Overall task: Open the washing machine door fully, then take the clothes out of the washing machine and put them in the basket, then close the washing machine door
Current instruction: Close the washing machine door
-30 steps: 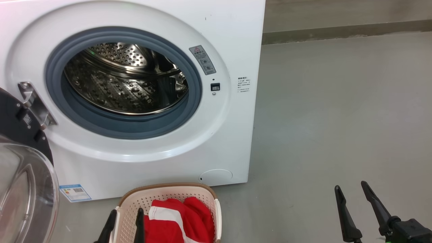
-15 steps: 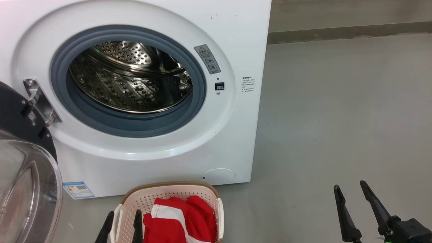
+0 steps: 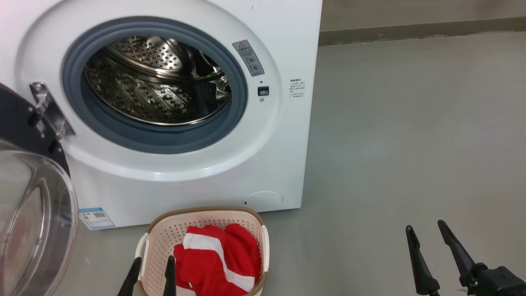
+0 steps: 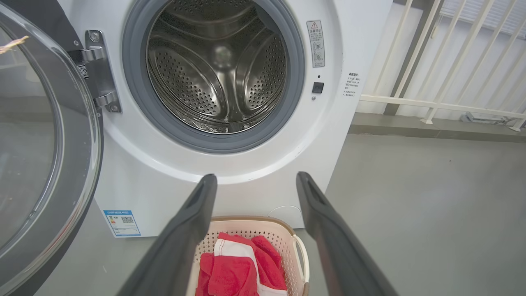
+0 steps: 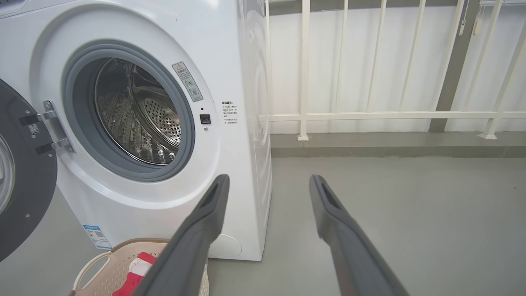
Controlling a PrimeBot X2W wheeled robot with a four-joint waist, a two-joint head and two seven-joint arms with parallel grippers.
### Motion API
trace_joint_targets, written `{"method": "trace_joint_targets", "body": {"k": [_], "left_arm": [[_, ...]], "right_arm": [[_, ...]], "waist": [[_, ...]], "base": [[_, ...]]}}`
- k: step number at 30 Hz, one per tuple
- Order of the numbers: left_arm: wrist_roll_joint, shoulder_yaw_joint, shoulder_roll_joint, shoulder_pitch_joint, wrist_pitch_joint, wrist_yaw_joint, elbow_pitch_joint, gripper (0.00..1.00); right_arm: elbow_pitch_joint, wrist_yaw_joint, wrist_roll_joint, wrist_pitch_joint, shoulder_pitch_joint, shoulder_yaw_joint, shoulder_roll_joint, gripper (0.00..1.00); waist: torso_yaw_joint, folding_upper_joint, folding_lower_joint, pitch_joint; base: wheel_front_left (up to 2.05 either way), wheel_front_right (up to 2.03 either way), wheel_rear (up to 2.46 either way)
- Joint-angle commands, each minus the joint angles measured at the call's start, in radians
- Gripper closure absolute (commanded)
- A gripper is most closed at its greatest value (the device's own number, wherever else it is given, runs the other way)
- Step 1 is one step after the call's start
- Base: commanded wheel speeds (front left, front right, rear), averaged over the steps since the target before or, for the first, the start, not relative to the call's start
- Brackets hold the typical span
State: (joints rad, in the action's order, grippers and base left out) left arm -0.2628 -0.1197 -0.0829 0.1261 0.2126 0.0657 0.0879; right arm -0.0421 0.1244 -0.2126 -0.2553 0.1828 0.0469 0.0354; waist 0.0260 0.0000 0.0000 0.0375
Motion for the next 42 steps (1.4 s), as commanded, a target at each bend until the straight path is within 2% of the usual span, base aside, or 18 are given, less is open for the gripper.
{"method": "trace_joint_targets", "body": {"k": [1,10,16,23,32,42], "left_arm": [[0.004,0.029,-0.012,-0.021,0.005,0.008,-0.03,0.0],[0.008,0.018,-0.017,-0.021,-0.004,0.018,-0.039,0.0],[0.034,0.01,-0.026,-0.027,-0.012,0.04,-0.036,0.0],[0.042,0.006,-0.023,-0.037,-0.004,0.061,-0.05,0.0],[0.043,0.012,-0.027,-0.038,0.004,0.079,-0.081,0.0],[0.042,0.017,-0.027,-0.034,0.015,0.1,-0.11,0.0]], "right_arm": [[0.026,0.006,-0.003,-0.006,-0.024,-0.024,0.015,0.0],[0.024,0.006,-0.001,-0.006,-0.029,-0.024,0.015,0.0],[0.023,0.006,-0.002,-0.006,-0.034,-0.02,0.015,0.0],[0.026,0.006,-0.003,-0.006,-0.033,-0.023,0.015,0.0],[0.037,0.006,0.012,-0.006,-0.044,-0.027,0.015,0.0],[0.042,0.006,0.029,-0.006,-0.056,-0.04,0.015,0.0]], "waist": [[0.0,0.0,0.0,-0.002],[-0.002,0.0,0.0,-0.012],[-0.005,0.0,0.0,-0.018],[-0.037,0.0,0.0,-0.027],[-0.132,0.0,0.0,-0.034],[-0.284,0.0,0.0,-0.026]], "base": [[-1.04,1.04,0.0],[-0.39,0.39,0.0],[0.0,0.0,0.0],[0.0,0.0,0.0],[0.0,0.0,0.0],[0.0,0.0,0.0]]}}
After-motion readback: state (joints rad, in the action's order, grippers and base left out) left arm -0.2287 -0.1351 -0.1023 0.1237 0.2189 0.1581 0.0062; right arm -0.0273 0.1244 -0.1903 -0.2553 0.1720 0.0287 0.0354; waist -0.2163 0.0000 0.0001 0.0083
